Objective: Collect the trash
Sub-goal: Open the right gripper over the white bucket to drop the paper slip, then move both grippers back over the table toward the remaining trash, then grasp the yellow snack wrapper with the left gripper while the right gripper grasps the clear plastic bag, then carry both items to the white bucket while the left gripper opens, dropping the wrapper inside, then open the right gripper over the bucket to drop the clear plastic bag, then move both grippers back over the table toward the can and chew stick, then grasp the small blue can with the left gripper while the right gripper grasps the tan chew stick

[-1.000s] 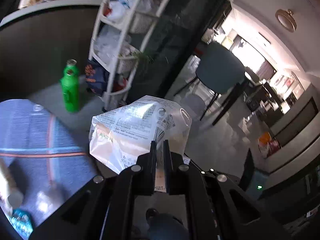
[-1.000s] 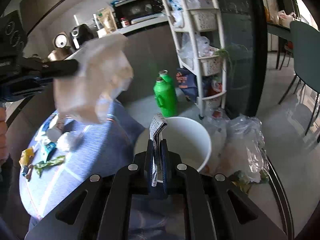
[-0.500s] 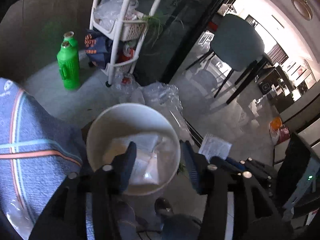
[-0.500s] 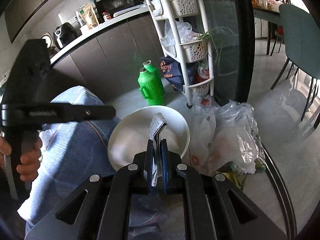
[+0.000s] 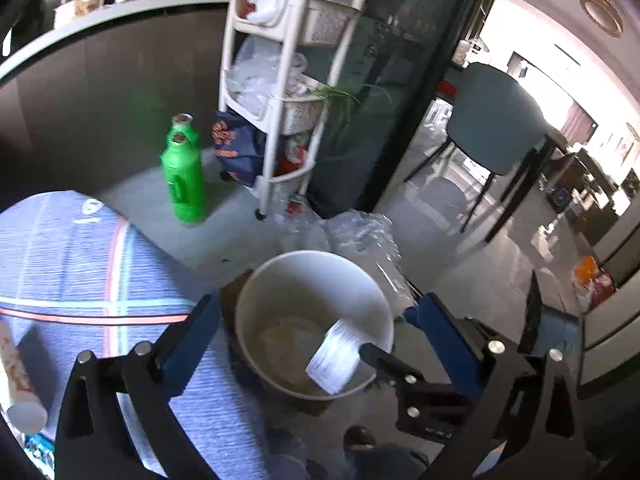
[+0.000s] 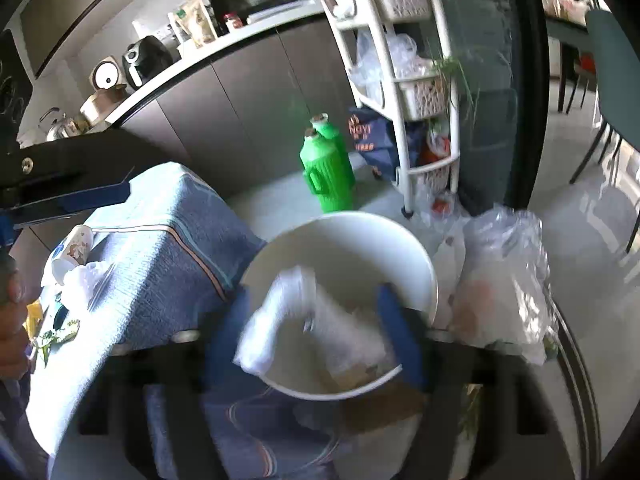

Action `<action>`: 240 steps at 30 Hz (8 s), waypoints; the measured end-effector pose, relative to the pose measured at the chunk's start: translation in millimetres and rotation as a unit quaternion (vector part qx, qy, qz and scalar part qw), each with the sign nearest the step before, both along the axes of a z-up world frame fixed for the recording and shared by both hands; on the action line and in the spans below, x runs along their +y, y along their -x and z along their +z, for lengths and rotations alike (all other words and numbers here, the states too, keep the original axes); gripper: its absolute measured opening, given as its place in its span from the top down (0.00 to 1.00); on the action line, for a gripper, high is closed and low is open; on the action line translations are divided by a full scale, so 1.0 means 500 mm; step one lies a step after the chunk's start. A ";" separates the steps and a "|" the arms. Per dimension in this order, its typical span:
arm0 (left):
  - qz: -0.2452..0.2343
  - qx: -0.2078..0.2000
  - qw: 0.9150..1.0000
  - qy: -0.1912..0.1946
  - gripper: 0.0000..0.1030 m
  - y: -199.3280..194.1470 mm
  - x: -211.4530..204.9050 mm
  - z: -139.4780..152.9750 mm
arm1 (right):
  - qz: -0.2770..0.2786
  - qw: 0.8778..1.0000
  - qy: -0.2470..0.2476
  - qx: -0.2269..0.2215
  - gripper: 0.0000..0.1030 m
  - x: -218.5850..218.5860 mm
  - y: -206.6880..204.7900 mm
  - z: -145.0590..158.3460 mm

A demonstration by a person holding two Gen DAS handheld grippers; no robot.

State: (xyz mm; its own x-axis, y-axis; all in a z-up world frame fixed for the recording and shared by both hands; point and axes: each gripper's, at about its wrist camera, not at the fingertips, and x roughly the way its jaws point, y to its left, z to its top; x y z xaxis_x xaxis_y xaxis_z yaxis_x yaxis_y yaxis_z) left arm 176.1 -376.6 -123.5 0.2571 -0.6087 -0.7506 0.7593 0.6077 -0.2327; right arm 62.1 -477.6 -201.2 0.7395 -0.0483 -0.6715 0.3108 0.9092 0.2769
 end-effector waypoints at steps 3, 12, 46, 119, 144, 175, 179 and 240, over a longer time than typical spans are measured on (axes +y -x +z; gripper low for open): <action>0.022 -0.006 1.000 0.002 0.04 -0.005 0.021 0.012 | 0.010 1.000 0.013 -0.002 0.26 0.008 0.009 0.013; 0.079 -0.021 0.996 0.017 0.04 0.031 0.108 0.088 | 0.035 0.999 0.025 -0.008 0.08 0.052 0.064 0.085; 0.408 -0.026 0.913 0.014 0.06 0.188 0.902 0.082 | 0.240 0.968 0.075 -0.005 0.08 0.510 0.031 0.241; 0.126 -0.043 0.991 0.033 0.90 0.088 0.519 0.220 | 0.113 0.992 0.033 -0.047 0.89 0.316 0.033 0.277; -0.022 0.073 0.997 0.024 0.90 0.043 0.051 0.052 | -0.023 0.999 -0.013 0.019 0.88 0.050 0.107 0.090; 0.048 0.006 0.999 -0.025 0.04 -0.033 -0.046 -0.058 | -0.013 0.998 -0.046 0.049 0.64 -0.019 -0.007 -0.044; 0.062 -0.003 0.998 -0.022 0.04 -0.032 -0.028 -0.040 | 0.006 0.999 -0.025 0.033 0.28 0.003 -0.014 -0.029; 0.346 0.066 0.935 -0.030 0.69 0.067 0.913 -0.055 | 0.355 0.930 0.037 0.083 0.50 0.801 -0.055 0.149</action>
State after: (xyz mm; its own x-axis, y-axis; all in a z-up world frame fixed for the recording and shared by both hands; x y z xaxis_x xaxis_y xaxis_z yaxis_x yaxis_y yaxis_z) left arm 142.7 80.1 -151.2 0.4763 -0.2868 -0.8312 0.1466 0.9580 -0.2465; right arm 89.4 -77.1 -126.8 0.4884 0.3621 -0.7940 -0.3426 0.9164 0.2072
